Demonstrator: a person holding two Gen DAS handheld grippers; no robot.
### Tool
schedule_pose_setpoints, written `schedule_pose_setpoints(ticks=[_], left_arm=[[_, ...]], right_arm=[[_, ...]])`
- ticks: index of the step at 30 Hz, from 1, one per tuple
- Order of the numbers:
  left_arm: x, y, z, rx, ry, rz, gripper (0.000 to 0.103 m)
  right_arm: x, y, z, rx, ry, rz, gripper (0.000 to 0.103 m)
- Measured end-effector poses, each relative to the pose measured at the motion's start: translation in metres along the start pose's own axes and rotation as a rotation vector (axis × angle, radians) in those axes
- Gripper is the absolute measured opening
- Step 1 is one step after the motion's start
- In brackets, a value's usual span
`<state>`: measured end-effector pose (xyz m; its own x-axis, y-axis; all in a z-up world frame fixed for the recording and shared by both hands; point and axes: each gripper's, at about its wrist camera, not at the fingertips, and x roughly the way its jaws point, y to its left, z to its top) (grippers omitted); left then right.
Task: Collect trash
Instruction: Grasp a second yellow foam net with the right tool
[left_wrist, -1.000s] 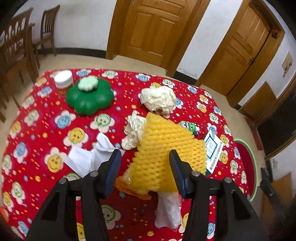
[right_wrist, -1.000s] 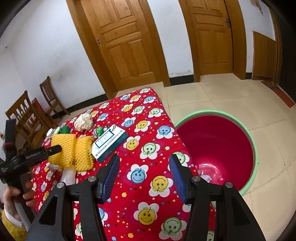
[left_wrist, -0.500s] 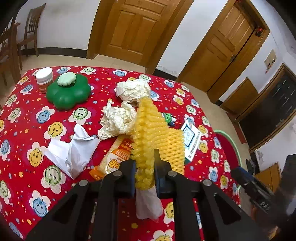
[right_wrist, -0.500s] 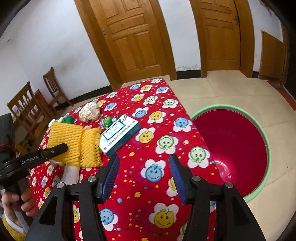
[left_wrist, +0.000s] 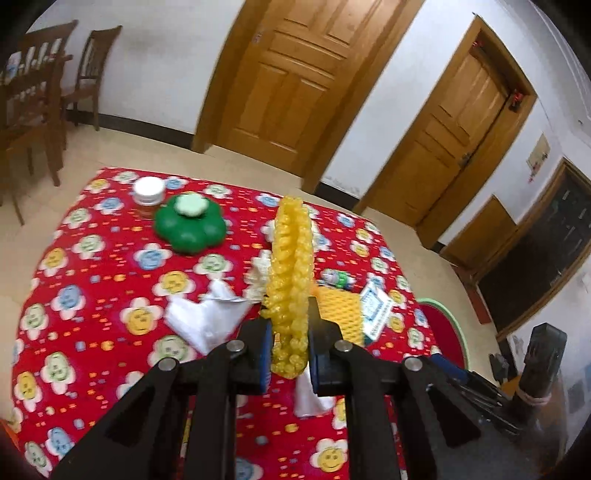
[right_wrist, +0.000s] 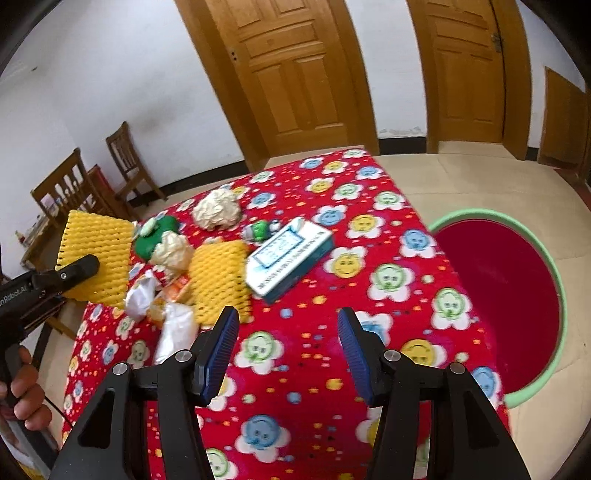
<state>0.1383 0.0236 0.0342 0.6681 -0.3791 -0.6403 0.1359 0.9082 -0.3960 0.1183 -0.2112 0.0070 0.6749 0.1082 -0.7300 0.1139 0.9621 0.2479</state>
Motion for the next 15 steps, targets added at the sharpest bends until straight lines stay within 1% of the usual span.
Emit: schedule_pose_setpoints(ticks=[5,9,11,15], left_arm=[[-0.004,0.021,-0.008,-0.031,-0.009,0.076,0.014],[-0.008,0.035,-0.014,-0.039,-0.026,0.13,0.014],[-0.009,0.038,-0.015,-0.04,-0.033,0.143,0.014],[-0.009,0.044,-0.019,-0.038,-0.041,0.144,0.014]], right_arm=[[0.017,0.017,0.001,0.002,0.042,0.055,0.057],[0.033,0.033,0.0,-0.02,0.074,0.077,0.057],[0.044,0.039,0.0,-0.036,0.09,0.08,0.057],[0.063,0.045,0.0,-0.045,0.109,0.071,0.057]])
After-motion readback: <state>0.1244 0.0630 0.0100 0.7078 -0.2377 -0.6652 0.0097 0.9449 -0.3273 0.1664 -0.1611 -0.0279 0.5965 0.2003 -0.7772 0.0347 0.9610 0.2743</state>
